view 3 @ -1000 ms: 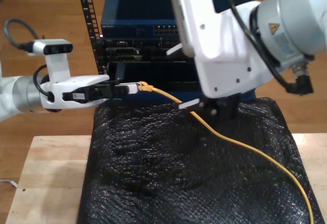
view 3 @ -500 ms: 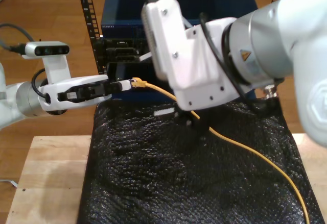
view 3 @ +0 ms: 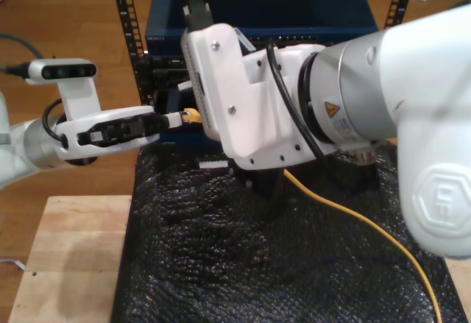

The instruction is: Grab the cable and plug it in

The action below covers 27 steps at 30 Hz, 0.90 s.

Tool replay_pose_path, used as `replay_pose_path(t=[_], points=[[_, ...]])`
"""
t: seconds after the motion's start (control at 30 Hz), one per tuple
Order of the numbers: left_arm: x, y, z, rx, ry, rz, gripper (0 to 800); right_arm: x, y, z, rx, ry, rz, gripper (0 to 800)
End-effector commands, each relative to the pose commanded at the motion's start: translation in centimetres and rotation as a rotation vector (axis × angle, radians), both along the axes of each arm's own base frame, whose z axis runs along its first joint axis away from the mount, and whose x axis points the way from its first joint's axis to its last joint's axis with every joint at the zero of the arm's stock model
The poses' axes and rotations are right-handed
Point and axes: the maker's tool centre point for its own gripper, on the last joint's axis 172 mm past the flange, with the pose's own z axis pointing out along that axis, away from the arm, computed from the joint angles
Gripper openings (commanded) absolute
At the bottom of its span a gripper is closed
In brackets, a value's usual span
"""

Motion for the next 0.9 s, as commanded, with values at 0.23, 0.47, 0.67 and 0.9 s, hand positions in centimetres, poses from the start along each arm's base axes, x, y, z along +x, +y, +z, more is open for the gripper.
replay_pose_path(t=[0.23,0.47,0.67,0.9], points=[[-0.4,0.0,0.4,-0.014,-0.002,-0.015,2,0.4,-0.1,0.3,0.013,-0.014,-0.015,564],[-0.9,0.2,1.0,-0.037,-0.004,-0.037,3,0.4,-0.1,0.3,0.014,-0.014,-0.016,531],[-1.1,0.3,1.1,-0.037,0.018,-0.053,5,0.7,-0.1,0.7,0.024,-0.03,-0.024,517],[-1.0,0.3,0.9,-0.027,0.068,-0.075,5,0.7,-0.1,0.7,0.024,-0.033,-0.023,477]])
